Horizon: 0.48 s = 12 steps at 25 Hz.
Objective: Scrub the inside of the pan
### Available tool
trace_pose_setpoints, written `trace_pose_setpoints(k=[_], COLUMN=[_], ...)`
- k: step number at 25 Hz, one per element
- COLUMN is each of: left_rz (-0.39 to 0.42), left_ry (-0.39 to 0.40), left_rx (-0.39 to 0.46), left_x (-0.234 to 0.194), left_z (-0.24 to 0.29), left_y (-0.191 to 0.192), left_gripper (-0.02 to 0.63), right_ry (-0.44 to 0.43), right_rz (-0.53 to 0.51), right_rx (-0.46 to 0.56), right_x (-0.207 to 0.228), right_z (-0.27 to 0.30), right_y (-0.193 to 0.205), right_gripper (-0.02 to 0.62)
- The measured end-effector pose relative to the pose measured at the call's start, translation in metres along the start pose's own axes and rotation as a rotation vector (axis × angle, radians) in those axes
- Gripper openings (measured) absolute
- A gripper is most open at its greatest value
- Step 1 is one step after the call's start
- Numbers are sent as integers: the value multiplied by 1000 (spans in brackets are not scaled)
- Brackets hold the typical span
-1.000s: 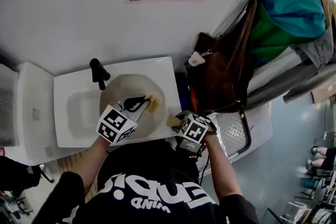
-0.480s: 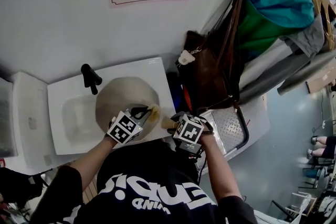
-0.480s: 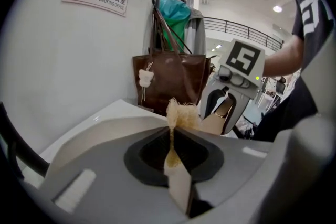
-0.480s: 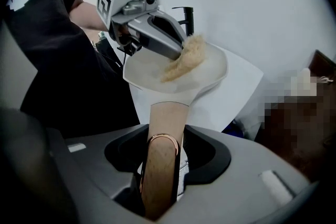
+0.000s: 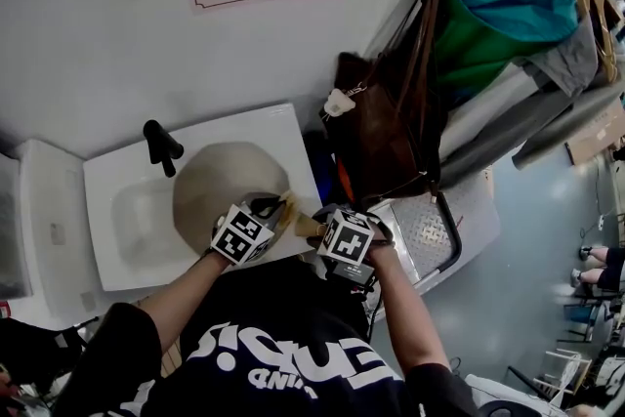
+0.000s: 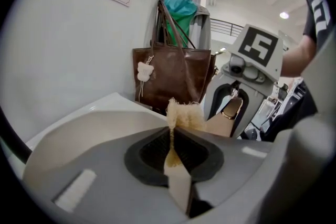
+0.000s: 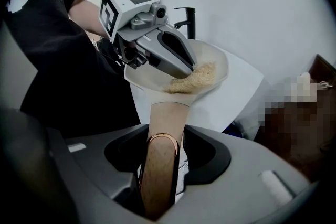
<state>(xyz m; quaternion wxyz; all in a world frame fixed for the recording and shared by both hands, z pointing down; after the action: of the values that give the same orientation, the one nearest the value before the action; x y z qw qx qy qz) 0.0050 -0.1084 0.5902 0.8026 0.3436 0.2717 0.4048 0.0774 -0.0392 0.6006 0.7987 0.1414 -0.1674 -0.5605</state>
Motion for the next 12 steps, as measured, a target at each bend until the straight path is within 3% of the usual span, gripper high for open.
trace_pose_setpoints(k=[12], left_rz=[48], left_ry=[-10], left_rx=[-37], left_x=[-22], left_z=[11], left_y=[-16], left_gripper=[21], right_ry=[-8], right_rz=[-9], right_rx=[-9], right_x=[0], right_z=[0], right_y=[1], right_gripper=[198])
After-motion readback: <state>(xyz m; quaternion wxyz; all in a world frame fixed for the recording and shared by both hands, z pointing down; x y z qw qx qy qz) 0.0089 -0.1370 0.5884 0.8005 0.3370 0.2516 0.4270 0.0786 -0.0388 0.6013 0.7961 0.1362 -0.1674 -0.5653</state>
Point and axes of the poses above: the fingertips, and each gripper's own axes: z forward along the fingers, x to its right, y out of its underside, the point moved 2 cm from there along -z, backward along the fingers, and after that the axes turned 3 degrees about y, right-handed, at the moved point
